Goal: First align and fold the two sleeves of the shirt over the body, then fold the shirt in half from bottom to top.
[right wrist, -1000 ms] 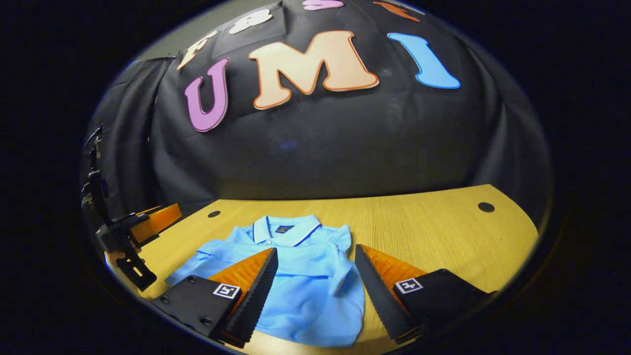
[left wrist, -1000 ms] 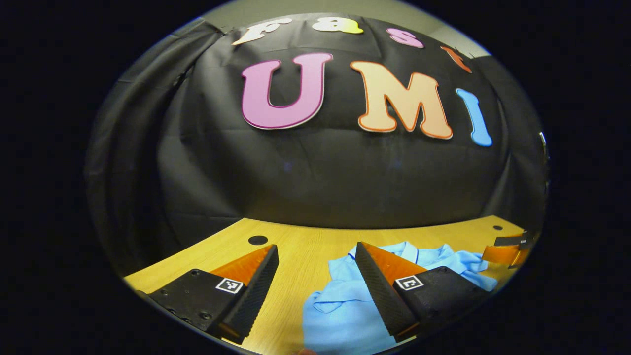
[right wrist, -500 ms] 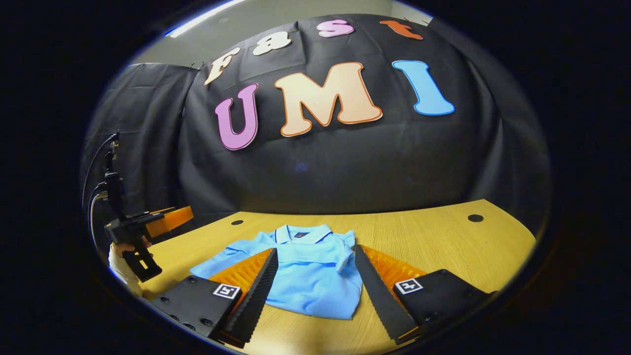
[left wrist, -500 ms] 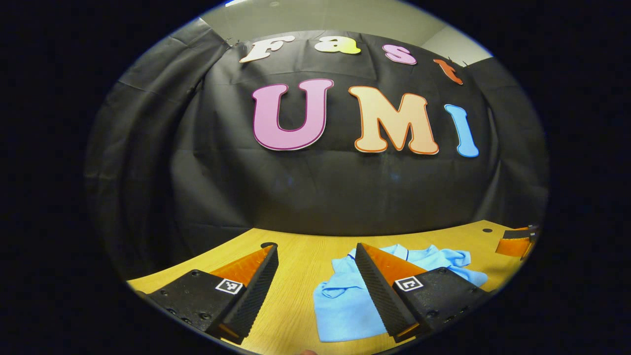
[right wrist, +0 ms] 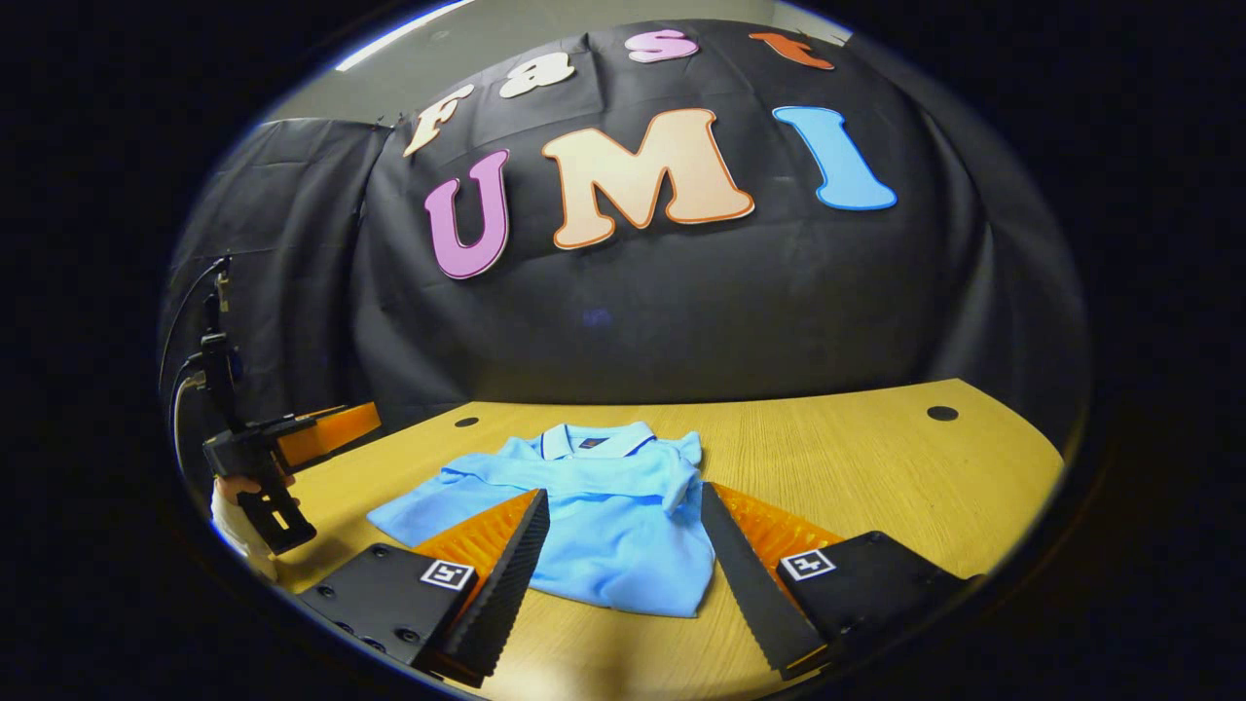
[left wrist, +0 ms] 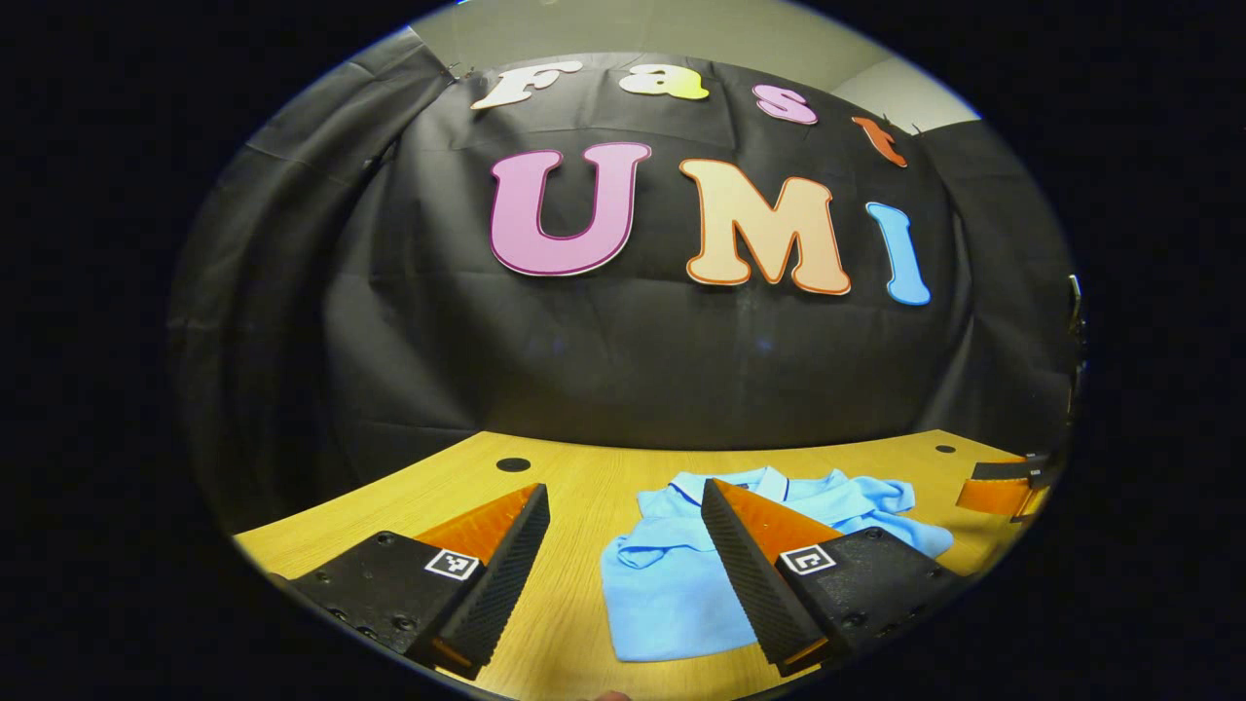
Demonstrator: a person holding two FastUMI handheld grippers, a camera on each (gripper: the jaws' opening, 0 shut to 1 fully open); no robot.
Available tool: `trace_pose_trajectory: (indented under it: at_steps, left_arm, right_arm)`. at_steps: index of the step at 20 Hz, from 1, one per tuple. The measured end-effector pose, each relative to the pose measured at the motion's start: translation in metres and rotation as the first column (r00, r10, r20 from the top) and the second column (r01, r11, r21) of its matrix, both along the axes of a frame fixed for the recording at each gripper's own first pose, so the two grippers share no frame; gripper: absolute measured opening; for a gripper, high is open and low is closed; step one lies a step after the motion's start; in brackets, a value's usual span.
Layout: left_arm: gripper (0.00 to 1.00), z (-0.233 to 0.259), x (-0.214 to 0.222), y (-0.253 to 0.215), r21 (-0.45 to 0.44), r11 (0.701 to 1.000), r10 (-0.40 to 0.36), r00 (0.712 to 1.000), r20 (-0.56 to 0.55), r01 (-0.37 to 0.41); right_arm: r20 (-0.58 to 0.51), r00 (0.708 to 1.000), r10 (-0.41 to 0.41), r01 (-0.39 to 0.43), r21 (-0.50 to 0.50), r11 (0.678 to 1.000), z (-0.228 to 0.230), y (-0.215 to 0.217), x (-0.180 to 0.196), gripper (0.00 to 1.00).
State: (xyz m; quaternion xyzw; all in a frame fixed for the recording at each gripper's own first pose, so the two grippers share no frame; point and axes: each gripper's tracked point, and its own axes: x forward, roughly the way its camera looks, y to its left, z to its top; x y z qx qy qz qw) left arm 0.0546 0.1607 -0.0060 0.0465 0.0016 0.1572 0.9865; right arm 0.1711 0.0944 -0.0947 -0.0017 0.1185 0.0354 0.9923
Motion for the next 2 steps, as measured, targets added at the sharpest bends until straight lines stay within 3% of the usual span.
trace_pose_trajectory:
  at_steps: [2]
  left_arm:
    - [0.96, -0.0024, 0.0000, -0.0022, -0.004, 1.000, -0.004, 1.000, -0.006, 0.004]
  right_arm:
    - [-0.005, 1.000, 0.003, -0.003, -0.007, 1.000, -0.0019, 0.0014, -0.0012, 0.98]
